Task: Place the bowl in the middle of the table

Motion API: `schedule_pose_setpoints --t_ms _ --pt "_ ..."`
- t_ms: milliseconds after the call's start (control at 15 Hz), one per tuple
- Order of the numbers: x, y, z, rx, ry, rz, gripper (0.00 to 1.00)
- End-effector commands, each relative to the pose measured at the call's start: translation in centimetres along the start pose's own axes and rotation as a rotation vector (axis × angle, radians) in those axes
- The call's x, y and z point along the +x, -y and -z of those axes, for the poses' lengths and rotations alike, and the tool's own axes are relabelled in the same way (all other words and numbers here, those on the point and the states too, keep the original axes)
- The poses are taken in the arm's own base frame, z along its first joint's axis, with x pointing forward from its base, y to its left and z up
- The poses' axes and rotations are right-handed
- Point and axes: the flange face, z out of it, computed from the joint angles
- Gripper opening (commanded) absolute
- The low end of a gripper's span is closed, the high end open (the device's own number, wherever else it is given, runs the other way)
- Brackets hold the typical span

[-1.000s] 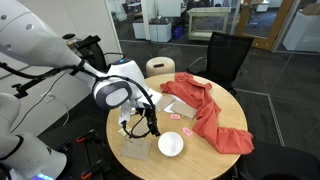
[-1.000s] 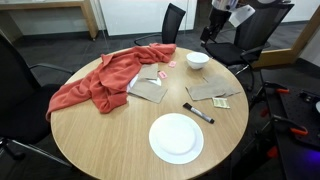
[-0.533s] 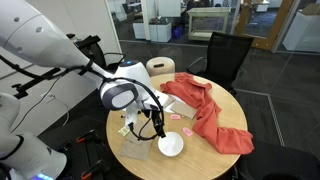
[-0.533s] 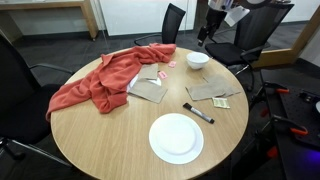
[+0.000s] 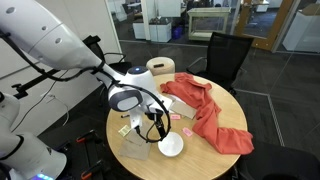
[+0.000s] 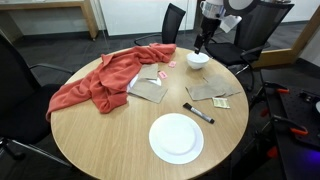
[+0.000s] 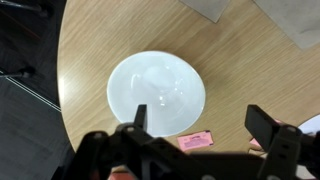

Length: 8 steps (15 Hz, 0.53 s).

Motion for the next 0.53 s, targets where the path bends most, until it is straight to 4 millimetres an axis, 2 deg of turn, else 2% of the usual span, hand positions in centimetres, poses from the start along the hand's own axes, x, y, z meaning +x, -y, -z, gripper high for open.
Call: schedule_pose_setpoints --t_ms 0,467 --pt "0.0 -0.3 -0.7 0.007 -0.002 0.021 1.0" --pt "1.3 1.1 -3.9 -0.007 0.015 0.037 1.0"
